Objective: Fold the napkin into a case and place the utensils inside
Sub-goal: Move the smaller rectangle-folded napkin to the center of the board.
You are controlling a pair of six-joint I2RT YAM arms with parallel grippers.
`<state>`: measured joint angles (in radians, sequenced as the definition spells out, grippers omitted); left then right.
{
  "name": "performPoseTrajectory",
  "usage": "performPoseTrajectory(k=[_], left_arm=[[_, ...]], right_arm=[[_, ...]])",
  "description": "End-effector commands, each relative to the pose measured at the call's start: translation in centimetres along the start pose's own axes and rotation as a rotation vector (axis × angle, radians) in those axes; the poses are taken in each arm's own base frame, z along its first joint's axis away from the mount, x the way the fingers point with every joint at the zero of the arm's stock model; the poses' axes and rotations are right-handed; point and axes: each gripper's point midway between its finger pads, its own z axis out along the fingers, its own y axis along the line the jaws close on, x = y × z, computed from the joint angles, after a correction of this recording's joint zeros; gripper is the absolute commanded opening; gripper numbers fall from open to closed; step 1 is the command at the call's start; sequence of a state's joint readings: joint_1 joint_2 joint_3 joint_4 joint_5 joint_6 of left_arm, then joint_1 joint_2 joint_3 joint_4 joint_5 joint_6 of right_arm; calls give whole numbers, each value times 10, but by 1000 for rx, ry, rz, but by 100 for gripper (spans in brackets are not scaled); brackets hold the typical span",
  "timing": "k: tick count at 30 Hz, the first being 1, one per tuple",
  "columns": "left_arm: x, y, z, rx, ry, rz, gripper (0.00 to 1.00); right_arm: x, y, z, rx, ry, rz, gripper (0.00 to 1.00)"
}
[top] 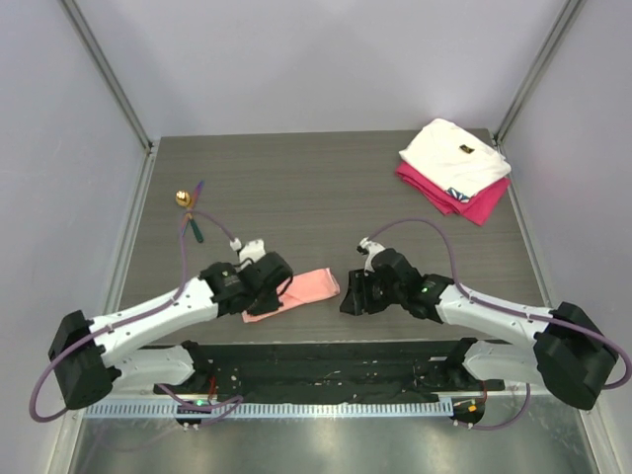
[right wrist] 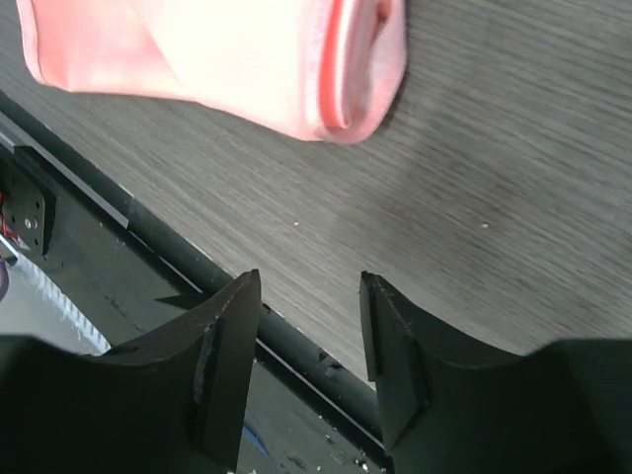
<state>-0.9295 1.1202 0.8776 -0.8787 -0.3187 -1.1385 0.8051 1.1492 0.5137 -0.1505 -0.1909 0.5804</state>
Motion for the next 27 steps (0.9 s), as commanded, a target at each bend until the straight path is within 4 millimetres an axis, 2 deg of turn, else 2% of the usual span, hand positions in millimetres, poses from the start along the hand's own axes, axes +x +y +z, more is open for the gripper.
performPoseTrajectory(k=[1,3,6,7,10,13,15,19,20,22,23,24,26,27], left_arm=[[35,37,23,-129,35,-72,3],[43,47,30,-161,49,-64,0],[52,57,39,-207,67,-64,0],[56,60,43,-230,79,-55,0],[58,69,50,-287,72,-47,0],[57,65,60,-273,57,-42,0],[57,70,64,-310,50,-33,0],[42,73,67,-366,0,2,0],[36,78,70,-397,-9,4,0],[21,83,73,-433,-15,0,0],[19,87,77,-460,-4,5,0],[13,85,82,-453,-11,-6,0],[0,89,92,-477,3,-8,0],[-8,86,96,-474,-1,-14,0]], right_arm=[[-10,17,2,1,-28,-58,48],[-7,28,7,-35,-21,-71,45],[-4,32,19,-27,-1,-76,46],[2,27,28,-4,27,-73,46],[-4,25,42,31,45,-81,48],[-9,21,51,60,41,-105,52],[-13,17,56,81,26,-118,54],[-15,19,75,82,48,-119,53],[-14,17,82,89,56,-117,53],[-24,16,89,99,35,-111,53],[-20,9,96,116,56,-105,53],[-31,9,99,113,44,-99,53],[-33,-1,109,130,61,-82,52],[-47,-2,112,122,46,-71,52]])
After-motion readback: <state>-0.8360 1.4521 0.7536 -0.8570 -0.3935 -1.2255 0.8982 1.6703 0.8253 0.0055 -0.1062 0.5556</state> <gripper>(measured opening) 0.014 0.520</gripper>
